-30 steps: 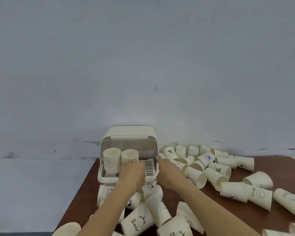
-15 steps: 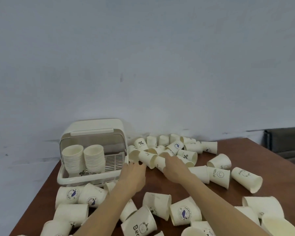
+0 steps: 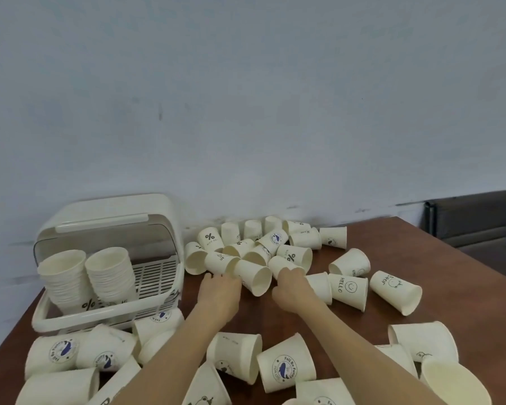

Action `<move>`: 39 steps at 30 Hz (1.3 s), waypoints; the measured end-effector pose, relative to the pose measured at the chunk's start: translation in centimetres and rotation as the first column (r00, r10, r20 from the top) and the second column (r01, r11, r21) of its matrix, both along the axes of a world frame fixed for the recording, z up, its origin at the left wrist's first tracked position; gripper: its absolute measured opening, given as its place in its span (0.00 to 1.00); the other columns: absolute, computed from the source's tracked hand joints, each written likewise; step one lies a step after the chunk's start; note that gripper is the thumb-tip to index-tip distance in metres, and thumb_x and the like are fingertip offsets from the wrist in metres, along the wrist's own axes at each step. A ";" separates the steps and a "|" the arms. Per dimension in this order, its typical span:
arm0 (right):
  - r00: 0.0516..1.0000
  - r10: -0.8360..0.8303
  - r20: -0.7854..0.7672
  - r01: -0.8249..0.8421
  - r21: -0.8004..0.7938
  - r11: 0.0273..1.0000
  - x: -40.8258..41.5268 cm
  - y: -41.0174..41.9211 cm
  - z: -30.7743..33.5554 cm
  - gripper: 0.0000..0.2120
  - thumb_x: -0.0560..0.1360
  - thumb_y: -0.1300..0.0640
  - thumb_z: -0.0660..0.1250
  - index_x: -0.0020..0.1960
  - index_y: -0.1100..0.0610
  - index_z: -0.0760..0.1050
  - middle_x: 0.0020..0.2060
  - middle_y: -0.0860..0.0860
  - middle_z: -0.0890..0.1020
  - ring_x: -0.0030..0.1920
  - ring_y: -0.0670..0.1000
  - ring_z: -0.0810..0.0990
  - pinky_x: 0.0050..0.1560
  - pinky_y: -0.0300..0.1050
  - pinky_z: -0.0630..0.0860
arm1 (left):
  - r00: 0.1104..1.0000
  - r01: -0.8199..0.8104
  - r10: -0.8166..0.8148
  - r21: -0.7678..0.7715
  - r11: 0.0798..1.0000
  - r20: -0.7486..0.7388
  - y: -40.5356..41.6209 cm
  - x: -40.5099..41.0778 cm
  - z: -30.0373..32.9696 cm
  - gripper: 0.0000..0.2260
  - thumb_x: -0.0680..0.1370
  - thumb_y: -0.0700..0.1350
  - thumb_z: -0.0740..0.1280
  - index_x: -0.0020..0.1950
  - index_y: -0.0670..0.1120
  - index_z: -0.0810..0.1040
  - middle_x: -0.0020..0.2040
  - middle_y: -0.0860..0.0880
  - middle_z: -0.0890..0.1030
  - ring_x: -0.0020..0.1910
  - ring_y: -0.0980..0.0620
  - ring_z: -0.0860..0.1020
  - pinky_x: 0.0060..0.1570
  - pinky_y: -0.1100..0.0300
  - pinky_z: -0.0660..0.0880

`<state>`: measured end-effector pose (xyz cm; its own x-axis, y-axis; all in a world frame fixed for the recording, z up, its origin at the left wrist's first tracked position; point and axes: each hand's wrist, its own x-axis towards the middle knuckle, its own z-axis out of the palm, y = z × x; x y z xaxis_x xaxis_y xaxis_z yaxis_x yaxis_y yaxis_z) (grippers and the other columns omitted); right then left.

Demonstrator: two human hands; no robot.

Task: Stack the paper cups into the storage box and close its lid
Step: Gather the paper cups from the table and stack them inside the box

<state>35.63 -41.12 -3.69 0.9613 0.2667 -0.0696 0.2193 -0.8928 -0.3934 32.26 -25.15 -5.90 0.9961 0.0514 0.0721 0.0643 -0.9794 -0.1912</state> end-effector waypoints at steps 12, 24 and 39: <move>0.838 -0.288 -0.463 0.533 0.583 0.614 4.9 3.2 -1.8 0.08 0.75 0.62 0.57 0.47 0.66 0.73 0.47 0.63 0.82 0.37 0.58 0.77 0.37 0.48 0.74 | 0.991 -0.102 0.111 0.122 0.987 -0.070 1.5 4.8 -1.4 0.18 0.78 0.42 0.60 0.68 0.46 0.68 0.61 0.46 0.75 0.60 0.46 0.73 0.55 0.55 0.68; 0.871 -0.429 -0.241 0.491 0.479 0.728 4.1 3.7 -0.8 0.12 0.77 0.60 0.62 0.58 0.65 0.74 0.56 0.59 0.78 0.58 0.59 0.77 0.48 0.43 0.69 | 0.995 -0.098 0.100 0.160 0.982 -0.005 2.5 3.3 0.7 0.15 0.75 0.38 0.64 0.62 0.45 0.72 0.59 0.45 0.77 0.59 0.45 0.74 0.57 0.55 0.67; 0.924 -0.279 0.262 0.164 0.386 0.908 -1.0 6.8 4.0 0.11 0.77 0.60 0.54 0.49 0.58 0.74 0.44 0.54 0.79 0.44 0.55 0.73 0.41 0.48 0.66 | 0.968 -0.047 0.013 0.133 0.990 0.251 4.0 -2.4 7.8 0.09 0.76 0.36 0.63 0.53 0.46 0.76 0.50 0.47 0.81 0.51 0.46 0.78 0.53 0.54 0.66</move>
